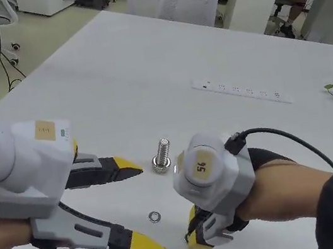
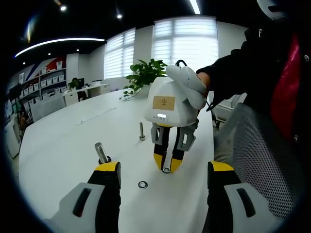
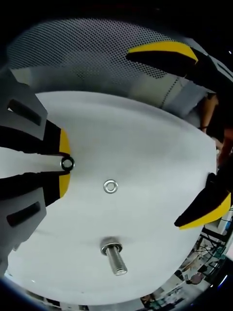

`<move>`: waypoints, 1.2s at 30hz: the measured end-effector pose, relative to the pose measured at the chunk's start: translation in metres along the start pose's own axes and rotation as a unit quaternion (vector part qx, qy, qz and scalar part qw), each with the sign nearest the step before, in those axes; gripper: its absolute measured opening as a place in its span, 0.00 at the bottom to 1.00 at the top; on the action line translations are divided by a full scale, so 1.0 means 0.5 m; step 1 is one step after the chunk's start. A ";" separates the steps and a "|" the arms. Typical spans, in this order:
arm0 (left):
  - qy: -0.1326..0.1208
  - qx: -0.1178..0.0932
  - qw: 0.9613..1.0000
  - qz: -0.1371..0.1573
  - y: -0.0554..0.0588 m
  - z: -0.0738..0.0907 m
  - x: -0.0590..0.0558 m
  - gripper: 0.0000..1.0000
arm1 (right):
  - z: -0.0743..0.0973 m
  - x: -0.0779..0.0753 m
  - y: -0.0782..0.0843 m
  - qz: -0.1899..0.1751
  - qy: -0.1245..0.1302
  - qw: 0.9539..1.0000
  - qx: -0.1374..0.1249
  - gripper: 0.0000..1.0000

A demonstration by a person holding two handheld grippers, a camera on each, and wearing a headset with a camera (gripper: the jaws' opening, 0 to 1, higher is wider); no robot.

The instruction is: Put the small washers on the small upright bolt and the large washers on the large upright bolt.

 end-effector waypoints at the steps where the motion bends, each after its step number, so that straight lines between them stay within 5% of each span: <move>1: 0.000 0.000 1.000 0.000 0.000 0.000 0.000 0.72 | 0.000 0.000 0.000 0.000 -0.001 1.000 0.000 0.13; 15: 0.002 0.003 1.000 0.002 0.006 -0.004 0.005 0.72 | 0.017 -0.019 0.015 -0.020 -0.002 1.000 -0.001 0.13; 36: 0.011 0.001 1.000 -0.001 0.001 -0.016 0.006 0.72 | 0.108 -0.111 0.123 -0.110 0.046 0.993 -0.013 0.14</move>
Point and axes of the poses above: the centre of the closed fingertips' face, and the gripper's own axes: z roughly backward along the fingers, x roughly to its left, y roughly out of its underside, the point moved 7 cm from there along z, roughly backward along the fingers, and after that the axes turned 15 degrees about -z, right-handed, at the moved point
